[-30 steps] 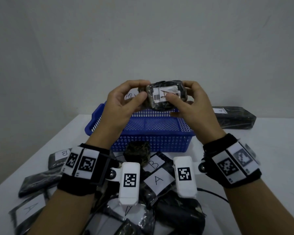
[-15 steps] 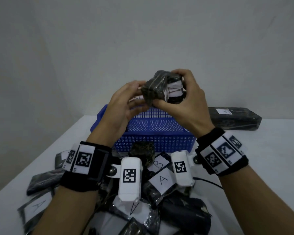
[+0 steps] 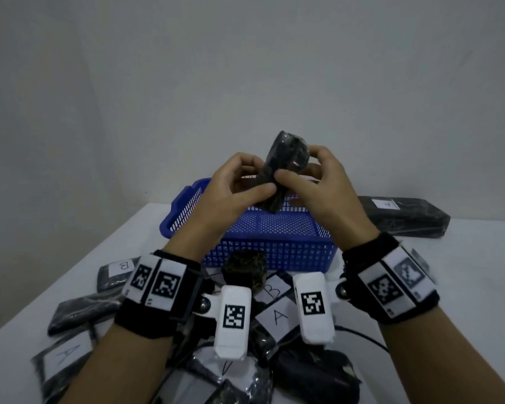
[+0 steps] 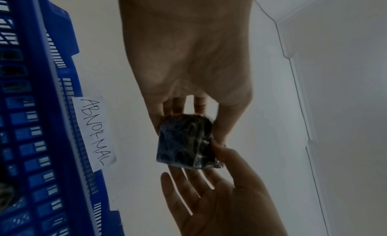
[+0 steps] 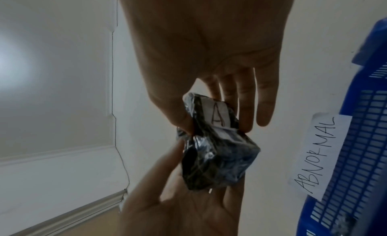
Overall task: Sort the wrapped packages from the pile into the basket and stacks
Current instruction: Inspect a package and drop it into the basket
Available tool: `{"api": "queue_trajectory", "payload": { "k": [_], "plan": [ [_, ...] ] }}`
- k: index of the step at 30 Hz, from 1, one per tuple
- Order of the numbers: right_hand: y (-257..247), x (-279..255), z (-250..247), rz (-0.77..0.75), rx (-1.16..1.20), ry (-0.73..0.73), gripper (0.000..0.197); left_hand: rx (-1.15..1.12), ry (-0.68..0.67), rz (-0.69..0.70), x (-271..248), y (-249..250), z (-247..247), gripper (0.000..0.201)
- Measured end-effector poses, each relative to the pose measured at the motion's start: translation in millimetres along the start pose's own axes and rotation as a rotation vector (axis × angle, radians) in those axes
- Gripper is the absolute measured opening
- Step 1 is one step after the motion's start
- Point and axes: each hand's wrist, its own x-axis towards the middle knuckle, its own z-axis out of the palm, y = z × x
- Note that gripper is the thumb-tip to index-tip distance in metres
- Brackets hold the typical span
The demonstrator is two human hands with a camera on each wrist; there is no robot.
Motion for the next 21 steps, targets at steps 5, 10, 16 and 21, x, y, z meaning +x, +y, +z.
{"api": "queue_trajectory", "payload": {
  "k": [5, 10, 16, 21],
  "plan": [
    [3.5, -1.6, -5.5, -0.125, -0.067, 0.062, 0.046, 0.073, -0.024, -0.020, -1.0, 1.0, -5.0, 0.012],
    [0.4, -6.9, 0.8, -0.242, -0.237, -0.029, 0.053, 0.049, -0.023, -0.202, -3.4, 8.7, -6.0, 0.060],
    [2.2, -9.7, 5.4, -0.250, -0.228, -0.254, 0.065, 0.016, -0.002, -0.226, -5.7, 11.3, -7.7, 0.049],
    [-3.8, -11.3, 0.8, 0.003, -0.075, -0.271, 0.053, 0.045, 0.088, -0.110, -1.8, 8.9, -9.4, 0.021]
  ]
}}
